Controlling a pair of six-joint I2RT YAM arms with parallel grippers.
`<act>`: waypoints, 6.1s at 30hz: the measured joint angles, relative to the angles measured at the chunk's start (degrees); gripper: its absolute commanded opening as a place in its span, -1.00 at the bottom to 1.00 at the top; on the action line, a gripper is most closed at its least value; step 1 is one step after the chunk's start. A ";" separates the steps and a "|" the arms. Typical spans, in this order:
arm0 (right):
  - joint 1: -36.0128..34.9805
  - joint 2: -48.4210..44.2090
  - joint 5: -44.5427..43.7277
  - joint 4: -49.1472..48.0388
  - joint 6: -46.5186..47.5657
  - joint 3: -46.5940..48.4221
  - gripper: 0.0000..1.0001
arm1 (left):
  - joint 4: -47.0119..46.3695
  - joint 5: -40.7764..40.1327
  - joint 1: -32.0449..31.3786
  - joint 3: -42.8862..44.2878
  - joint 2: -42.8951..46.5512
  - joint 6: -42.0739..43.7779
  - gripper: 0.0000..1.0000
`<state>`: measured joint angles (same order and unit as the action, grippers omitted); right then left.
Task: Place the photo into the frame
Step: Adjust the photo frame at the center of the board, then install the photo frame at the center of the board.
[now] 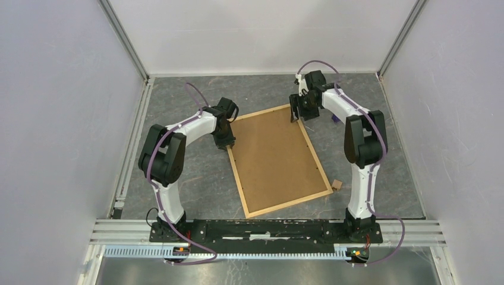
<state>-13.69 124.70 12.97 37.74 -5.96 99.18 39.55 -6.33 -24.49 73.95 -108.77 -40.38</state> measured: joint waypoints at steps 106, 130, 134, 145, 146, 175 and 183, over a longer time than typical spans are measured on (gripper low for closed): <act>-8.83 -40.41 -5.33 -15.21 -4.26 -54.05 -0.08 | 0.63 4.92 14.14 -22.18 18.21 10.05 0.04; -8.90 -27.69 -16.94 0.90 -0.13 -32.48 -0.26 | 2.12 3.41 13.16 -19.39 16.02 16.46 -0.83; -8.79 -25.94 -16.90 0.04 -0.13 -32.48 -0.26 | 2.14 3.28 13.11 -19.37 16.04 16.46 -0.90; -8.70 -24.33 -16.98 -2.36 -0.17 -33.46 -0.31 | 2.16 2.36 12.83 -19.37 16.06 16.46 -0.96; -8.68 -24.33 -17.07 -2.47 -0.17 -33.77 -0.31 | 2.16 2.34 12.72 -19.37 16.06 16.46 -0.96; -7.04 -24.72 -12.81 -7.34 -0.24 -36.28 -0.35 | 2.16 1.88 12.09 -19.37 16.06 16.46 -0.96; -6.86 -25.22 -11.08 -9.75 -0.37 -38.05 -0.35 | 2.16 1.84 12.07 -19.37 16.13 16.46 -0.96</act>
<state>-20.56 99.48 1.89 27.99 -6.33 61.12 41.71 -4.49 -12.43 54.59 -92.64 -23.92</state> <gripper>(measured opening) 0.322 0.255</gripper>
